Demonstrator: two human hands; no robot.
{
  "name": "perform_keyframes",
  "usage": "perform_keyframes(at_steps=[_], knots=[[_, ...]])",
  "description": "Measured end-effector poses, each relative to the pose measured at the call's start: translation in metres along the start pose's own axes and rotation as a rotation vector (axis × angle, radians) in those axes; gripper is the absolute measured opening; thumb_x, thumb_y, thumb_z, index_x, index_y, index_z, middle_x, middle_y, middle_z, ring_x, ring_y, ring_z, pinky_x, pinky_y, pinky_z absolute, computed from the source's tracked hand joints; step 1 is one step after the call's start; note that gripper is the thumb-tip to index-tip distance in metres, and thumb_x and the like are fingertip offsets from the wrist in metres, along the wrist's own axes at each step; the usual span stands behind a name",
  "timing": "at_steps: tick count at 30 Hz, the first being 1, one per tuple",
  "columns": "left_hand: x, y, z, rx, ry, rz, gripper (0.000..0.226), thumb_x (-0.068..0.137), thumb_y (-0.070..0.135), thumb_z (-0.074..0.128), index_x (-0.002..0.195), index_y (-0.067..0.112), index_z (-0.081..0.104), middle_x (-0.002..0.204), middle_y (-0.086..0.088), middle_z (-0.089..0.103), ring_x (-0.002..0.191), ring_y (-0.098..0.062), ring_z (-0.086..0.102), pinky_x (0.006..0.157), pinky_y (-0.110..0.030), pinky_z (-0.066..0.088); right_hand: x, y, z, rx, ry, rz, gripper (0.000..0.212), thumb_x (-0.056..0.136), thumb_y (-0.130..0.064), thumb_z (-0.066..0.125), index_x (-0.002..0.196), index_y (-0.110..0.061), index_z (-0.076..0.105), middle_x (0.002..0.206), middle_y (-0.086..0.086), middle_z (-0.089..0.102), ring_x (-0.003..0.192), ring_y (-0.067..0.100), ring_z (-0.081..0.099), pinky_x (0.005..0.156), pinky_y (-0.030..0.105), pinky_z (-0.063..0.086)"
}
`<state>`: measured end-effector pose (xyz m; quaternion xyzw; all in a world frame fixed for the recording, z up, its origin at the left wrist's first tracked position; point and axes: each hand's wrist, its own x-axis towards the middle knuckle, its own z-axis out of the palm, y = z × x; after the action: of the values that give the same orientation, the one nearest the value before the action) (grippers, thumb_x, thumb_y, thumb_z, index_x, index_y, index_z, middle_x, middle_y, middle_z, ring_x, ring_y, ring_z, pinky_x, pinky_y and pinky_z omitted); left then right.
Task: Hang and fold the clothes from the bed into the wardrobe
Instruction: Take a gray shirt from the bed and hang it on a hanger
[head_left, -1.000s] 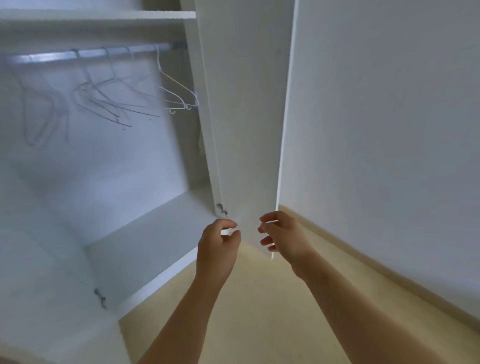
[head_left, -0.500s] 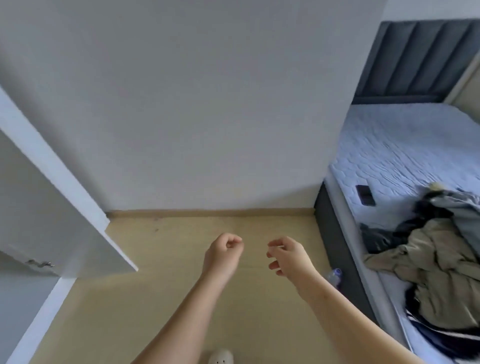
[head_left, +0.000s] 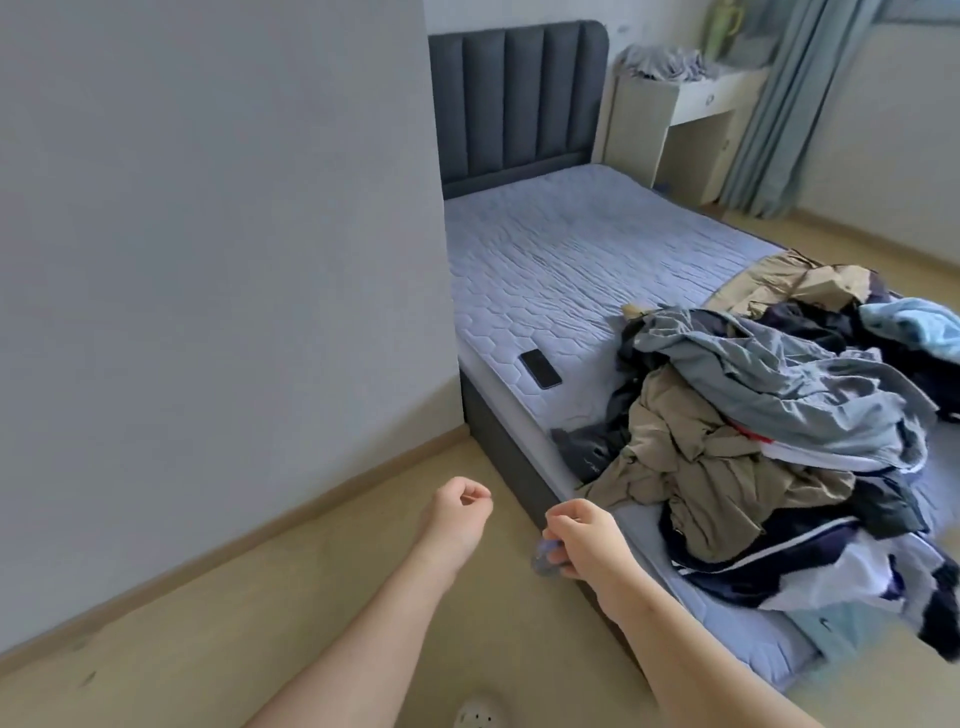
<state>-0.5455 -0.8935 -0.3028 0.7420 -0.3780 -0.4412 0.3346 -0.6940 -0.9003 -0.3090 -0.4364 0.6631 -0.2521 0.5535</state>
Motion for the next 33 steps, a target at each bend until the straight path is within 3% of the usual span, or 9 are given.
perform_keyframes(at_steps=[5,9,13,18,26,30,33], knots=[[0.053,0.036,0.046,0.078,-0.184,0.048,0.017,0.089,0.005,0.048,0.078,0.018,0.053,0.078,0.003,0.051,0.077,-0.016,0.050,0.053,-0.019,0.037,0.040,0.000,-0.033,0.105,0.117,0.076,0.019,0.086,-0.007,0.044,0.082,-0.020,0.057,0.075,0.001,0.060,0.060,0.015,0.052,0.055,0.022,0.044],[0.072,0.052,0.088,0.170,-0.289,0.072,0.010,0.090,0.009,0.049,0.088,0.015,0.057,0.079,0.004,0.055,0.079,-0.015,0.054,0.060,-0.021,0.042,0.057,0.014,-0.068,0.158,0.200,0.139,0.017,0.089,-0.009,0.045,0.087,-0.021,0.056,0.085,0.003,0.061,0.068,0.015,0.059,0.062,0.025,0.048],[0.087,0.068,0.145,0.268,-0.379,0.063,0.016,0.089,0.012,0.050,0.079,0.023,0.056,0.077,0.005,0.059,0.082,-0.018,0.059,0.069,-0.025,0.045,0.081,0.032,-0.115,0.202,0.244,0.207,0.015,0.092,-0.012,0.044,0.098,-0.018,0.056,0.089,0.005,0.060,0.067,0.014,0.056,0.057,0.022,0.045],[0.110,0.100,0.224,0.300,-0.385,0.024,0.017,0.086,0.014,0.052,0.076,0.026,0.057,0.073,0.006,0.061,0.084,-0.021,0.063,0.070,-0.029,0.047,0.124,0.043,-0.190,0.217,0.221,0.230,0.016,0.086,-0.006,0.045,0.088,-0.014,0.059,0.074,0.001,0.055,0.060,0.016,0.048,0.055,0.024,0.038],[0.156,0.144,0.348,0.318,-0.410,-0.006,0.015,0.086,0.018,0.051,0.077,0.028,0.058,0.079,0.005,0.063,0.075,-0.015,0.061,0.066,-0.026,0.048,0.210,0.057,-0.297,0.057,0.212,0.265,0.018,0.083,-0.010,0.040,0.084,-0.018,0.056,0.079,-0.001,0.060,0.068,0.017,0.057,0.060,0.025,0.046],[0.182,0.159,0.394,0.377,-0.398,-0.001,0.015,0.086,0.021,0.050,0.077,0.030,0.057,0.079,0.010,0.062,0.085,-0.017,0.064,0.079,-0.032,0.053,0.256,0.060,-0.334,-0.013,0.187,0.256,0.018,0.082,-0.012,0.039,0.085,-0.021,0.055,0.087,-0.001,0.059,0.074,0.017,0.056,0.059,0.024,0.043],[0.205,0.168,0.425,0.380,-0.406,-0.001,0.017,0.087,0.017,0.048,0.077,0.029,0.055,0.079,0.009,0.060,0.082,-0.016,0.063,0.072,-0.028,0.050,0.292,0.062,-0.359,-0.060,0.179,0.229,0.020,0.082,-0.012,0.038,0.091,-0.018,0.055,0.089,-0.001,0.058,0.076,0.015,0.053,0.059,0.024,0.041]])
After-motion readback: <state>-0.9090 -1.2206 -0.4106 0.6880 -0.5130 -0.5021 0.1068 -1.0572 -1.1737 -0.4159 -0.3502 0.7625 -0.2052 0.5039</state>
